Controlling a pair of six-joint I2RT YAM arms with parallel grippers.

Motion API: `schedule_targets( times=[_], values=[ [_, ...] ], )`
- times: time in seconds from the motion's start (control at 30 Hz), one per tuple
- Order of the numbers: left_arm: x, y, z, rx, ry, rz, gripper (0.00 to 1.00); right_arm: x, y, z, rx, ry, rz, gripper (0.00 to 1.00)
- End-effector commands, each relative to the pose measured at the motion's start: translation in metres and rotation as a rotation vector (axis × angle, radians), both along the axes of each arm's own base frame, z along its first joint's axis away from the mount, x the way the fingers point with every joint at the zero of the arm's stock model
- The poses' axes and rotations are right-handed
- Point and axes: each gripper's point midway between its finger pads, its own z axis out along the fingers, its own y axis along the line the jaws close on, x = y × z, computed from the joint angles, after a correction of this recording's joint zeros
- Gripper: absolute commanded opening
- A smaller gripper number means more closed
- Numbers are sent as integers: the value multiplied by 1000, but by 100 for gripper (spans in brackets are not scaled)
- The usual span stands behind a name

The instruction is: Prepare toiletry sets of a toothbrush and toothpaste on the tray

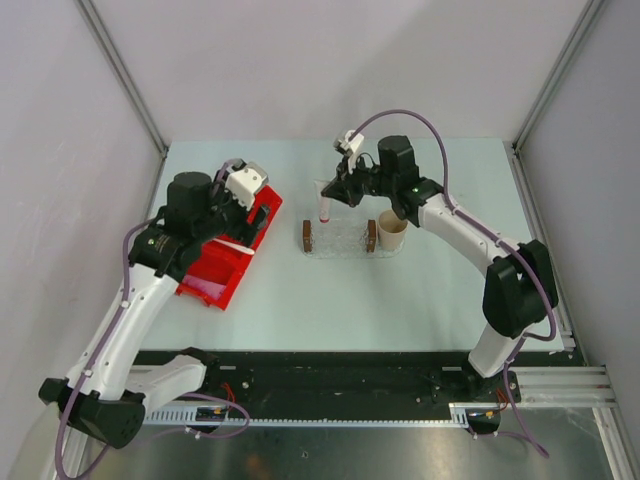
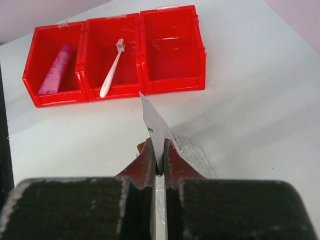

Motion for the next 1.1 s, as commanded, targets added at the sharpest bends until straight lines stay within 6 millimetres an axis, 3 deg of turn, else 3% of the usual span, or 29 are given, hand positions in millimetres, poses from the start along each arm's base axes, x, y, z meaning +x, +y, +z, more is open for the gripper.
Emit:
schedule_targets(
  times=[0.0, 1.07],
  values=[
    [7, -1, 4, -32, -17, 17, 79, -1, 6, 44, 118, -97, 26, 0],
    [4, 0, -6, -28, -8, 4, 79, -1, 19, -2, 82, -28, 55, 0]
  ],
)
